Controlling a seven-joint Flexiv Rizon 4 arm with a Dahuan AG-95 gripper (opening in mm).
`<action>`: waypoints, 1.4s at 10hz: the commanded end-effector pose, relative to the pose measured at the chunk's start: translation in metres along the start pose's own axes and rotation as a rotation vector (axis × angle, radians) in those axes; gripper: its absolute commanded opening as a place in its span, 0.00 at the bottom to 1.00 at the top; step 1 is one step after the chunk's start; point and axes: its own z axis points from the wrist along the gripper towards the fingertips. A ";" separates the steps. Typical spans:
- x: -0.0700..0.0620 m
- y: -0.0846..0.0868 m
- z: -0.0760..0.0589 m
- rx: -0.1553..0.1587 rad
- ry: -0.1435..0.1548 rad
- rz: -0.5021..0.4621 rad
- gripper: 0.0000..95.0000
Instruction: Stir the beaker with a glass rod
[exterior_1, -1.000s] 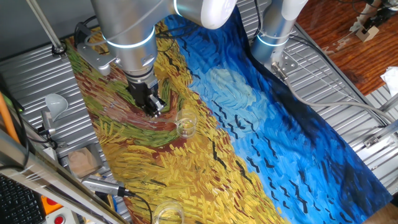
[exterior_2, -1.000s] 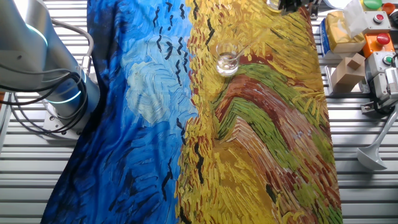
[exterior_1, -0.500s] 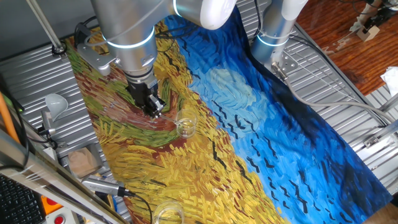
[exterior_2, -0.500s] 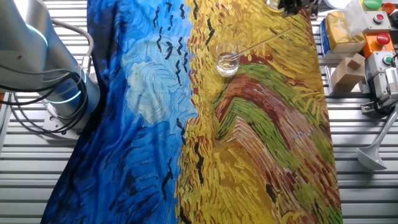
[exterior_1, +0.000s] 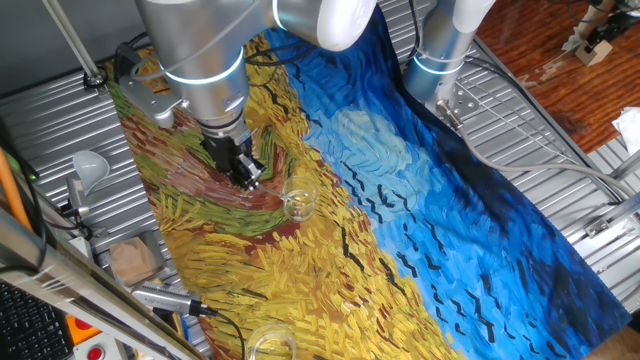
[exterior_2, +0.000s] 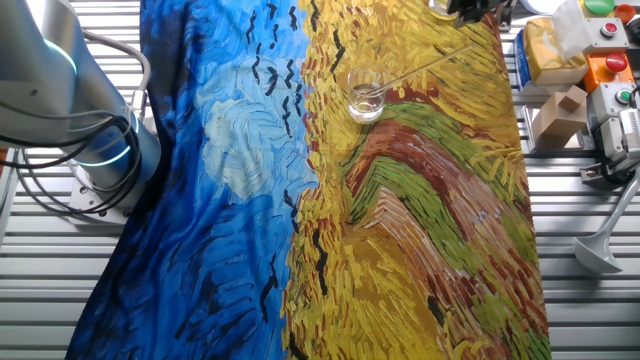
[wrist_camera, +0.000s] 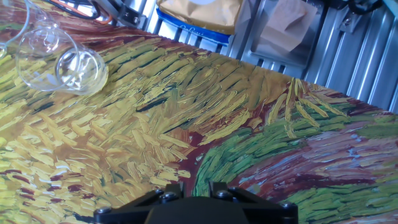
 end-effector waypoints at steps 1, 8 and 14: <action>0.001 -0.003 -0.003 0.003 0.013 -0.011 0.20; 0.042 -0.048 -0.022 0.012 0.048 -0.142 0.20; 0.061 -0.097 -0.006 0.017 0.047 -0.255 0.20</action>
